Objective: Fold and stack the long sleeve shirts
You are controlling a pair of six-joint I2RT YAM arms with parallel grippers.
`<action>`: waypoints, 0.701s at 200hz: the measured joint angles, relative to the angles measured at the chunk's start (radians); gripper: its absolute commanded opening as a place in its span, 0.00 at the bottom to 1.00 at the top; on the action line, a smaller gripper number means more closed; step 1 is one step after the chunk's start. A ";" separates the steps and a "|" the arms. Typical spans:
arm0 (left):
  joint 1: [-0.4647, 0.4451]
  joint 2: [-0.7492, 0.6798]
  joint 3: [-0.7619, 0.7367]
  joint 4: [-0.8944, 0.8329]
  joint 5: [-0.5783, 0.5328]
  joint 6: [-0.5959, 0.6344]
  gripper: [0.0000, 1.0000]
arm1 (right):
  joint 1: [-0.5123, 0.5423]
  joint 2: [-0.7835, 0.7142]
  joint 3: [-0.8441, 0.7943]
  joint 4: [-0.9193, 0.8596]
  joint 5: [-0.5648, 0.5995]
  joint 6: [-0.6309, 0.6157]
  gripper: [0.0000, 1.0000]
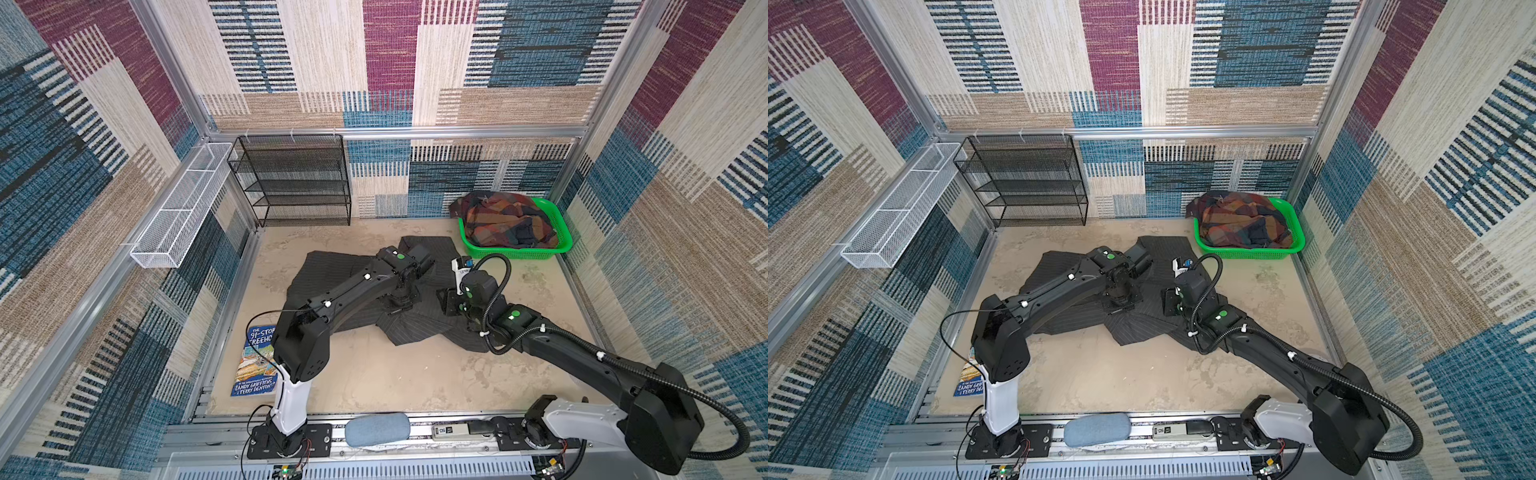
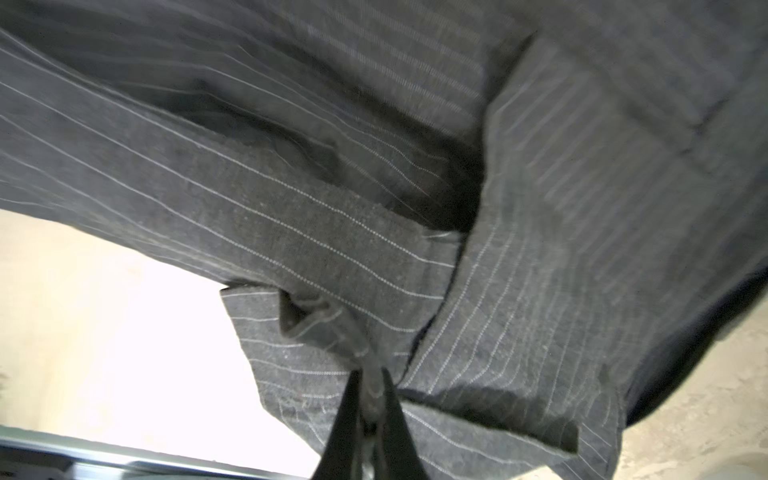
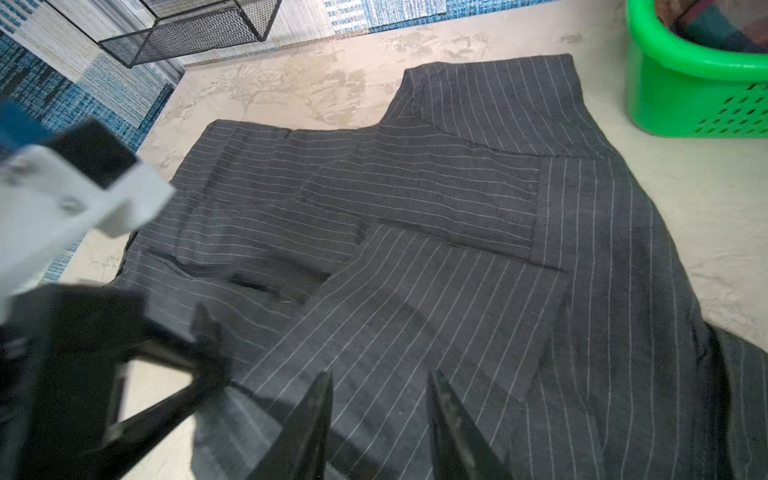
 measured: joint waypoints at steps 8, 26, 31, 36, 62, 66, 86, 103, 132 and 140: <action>-0.006 -0.017 0.009 -0.016 -0.027 0.006 0.00 | -0.008 0.018 0.010 0.002 -0.002 0.000 0.40; -0.018 -0.054 0.020 -0.044 -0.079 0.026 0.00 | -0.026 0.069 0.043 0.007 -0.019 0.000 0.40; -0.020 -0.063 0.019 -0.051 -0.090 0.028 0.00 | -0.029 0.083 0.051 0.008 -0.026 0.000 0.40; -0.022 -0.070 0.018 -0.056 -0.096 0.029 0.00 | -0.030 0.096 0.058 0.009 -0.033 0.000 0.40; -0.022 -0.075 -0.020 -0.069 -0.110 0.033 0.02 | -0.043 0.172 0.084 0.025 -0.075 -0.002 0.39; -0.022 -0.069 -0.027 -0.071 -0.109 0.034 0.02 | -0.043 0.182 0.084 0.027 -0.079 -0.004 0.39; -0.022 -0.038 -0.058 -0.074 -0.096 0.037 0.04 | -0.050 0.241 0.090 0.028 -0.112 -0.004 0.39; -0.027 -0.027 -0.092 -0.071 -0.087 0.040 0.05 | -0.054 0.294 0.102 0.017 -0.131 -0.004 0.39; -0.028 -0.039 -0.166 -0.074 -0.092 0.040 0.06 | -0.060 0.330 0.115 -0.035 -0.142 0.004 0.45; -0.028 -0.038 -0.175 -0.078 -0.093 0.040 0.06 | -0.061 0.328 0.121 -0.053 -0.141 0.007 0.47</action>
